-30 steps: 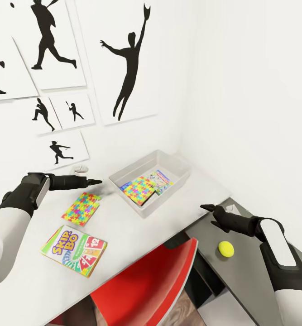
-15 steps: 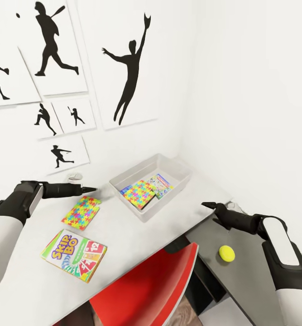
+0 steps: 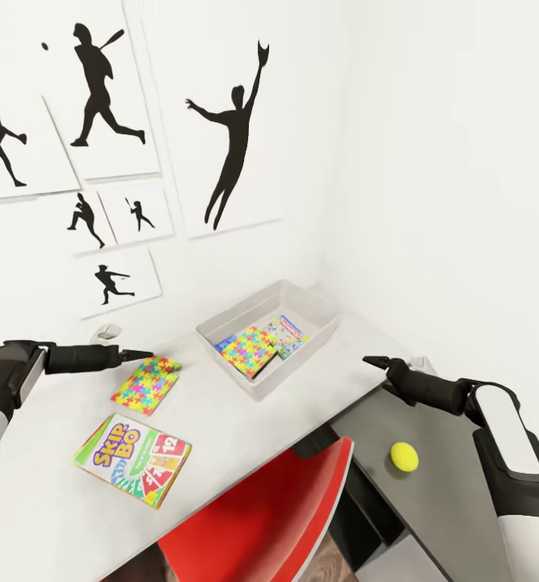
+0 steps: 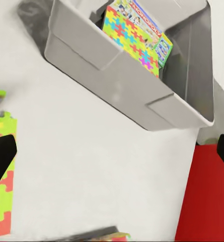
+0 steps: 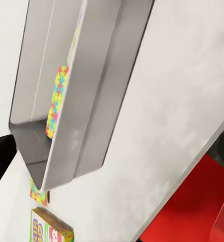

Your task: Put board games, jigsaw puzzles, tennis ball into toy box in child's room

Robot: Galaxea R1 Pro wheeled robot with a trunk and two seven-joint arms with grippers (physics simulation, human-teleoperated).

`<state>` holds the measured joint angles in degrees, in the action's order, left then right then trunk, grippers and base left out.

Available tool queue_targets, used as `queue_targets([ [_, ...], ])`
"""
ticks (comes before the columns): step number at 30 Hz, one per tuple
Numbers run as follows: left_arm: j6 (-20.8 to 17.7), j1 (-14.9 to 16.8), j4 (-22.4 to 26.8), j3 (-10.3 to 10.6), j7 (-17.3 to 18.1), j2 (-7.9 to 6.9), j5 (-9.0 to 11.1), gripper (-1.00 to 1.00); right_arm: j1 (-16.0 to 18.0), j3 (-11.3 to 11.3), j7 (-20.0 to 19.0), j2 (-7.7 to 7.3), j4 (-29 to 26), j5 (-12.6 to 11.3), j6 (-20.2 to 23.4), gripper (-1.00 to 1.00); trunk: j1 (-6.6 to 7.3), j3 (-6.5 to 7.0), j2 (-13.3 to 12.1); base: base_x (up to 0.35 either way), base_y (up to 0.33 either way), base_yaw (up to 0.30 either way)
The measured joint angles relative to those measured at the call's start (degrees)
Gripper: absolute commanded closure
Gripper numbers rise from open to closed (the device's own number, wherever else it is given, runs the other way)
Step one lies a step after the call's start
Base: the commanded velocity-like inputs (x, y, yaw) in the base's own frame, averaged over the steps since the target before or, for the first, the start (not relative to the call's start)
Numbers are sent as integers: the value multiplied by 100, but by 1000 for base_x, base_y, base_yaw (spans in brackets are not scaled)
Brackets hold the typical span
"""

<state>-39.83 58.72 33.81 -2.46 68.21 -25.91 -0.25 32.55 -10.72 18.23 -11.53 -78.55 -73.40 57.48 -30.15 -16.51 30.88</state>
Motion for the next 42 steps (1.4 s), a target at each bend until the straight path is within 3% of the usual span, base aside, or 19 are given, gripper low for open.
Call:
queue_targets([
  [13, -99, -12, -146, -32, 25, -29, -25, -100, 0, 3, -1, 2, -24, 6, -1, -100, 286, 354, -523, 0, 0, 0],
  [20, -95, -218, -148, -25, 30, -23, -35, -100, -3, -3, -2, -9, -34, 7, 13, -100, 441, 545, -805, 0, 0, 1],
  [30, -26, -604, -424, -39, 26, 25, -5, -100, -8, 36, 7, -6, -327, 10, 9, -100, 441, 637, -808, 0, 0, 51],
  [42, -12, -639, -551, -50, 115, -4, 2, -100, -8, 55, 23, 69, -448, 9, 5, -100, 438, 748, -807, -98, 0, 64],
])
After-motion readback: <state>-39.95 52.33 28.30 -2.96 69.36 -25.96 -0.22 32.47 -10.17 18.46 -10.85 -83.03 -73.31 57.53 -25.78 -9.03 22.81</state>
